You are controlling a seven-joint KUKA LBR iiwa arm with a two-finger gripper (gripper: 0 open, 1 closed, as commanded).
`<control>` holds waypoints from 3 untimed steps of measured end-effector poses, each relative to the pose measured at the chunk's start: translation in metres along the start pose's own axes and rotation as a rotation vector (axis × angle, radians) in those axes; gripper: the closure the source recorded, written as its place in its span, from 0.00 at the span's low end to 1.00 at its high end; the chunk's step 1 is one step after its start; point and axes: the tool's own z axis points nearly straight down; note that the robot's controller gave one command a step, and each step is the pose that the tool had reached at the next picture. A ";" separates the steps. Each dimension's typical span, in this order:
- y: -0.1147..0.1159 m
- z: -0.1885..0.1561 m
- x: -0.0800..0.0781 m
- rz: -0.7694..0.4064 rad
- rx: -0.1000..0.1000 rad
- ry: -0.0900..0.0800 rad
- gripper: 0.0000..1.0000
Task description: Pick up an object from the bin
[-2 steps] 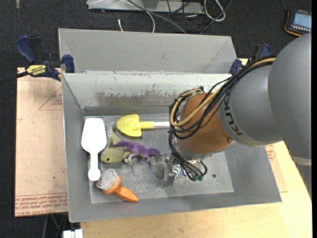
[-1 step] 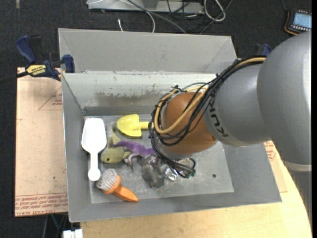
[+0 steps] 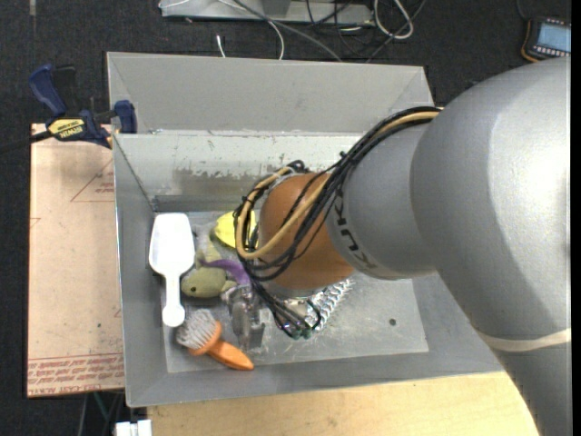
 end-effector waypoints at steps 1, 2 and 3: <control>0.024 -0.005 0.003 -0.360 -0.005 -0.004 1.00; 0.024 -0.005 0.003 -0.359 -0.005 -0.003 1.00; 0.023 -0.004 0.003 -0.358 -0.005 -0.003 1.00</control>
Offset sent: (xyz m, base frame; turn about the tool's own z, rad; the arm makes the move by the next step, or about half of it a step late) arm 0.0000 0.0000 0.0000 0.0000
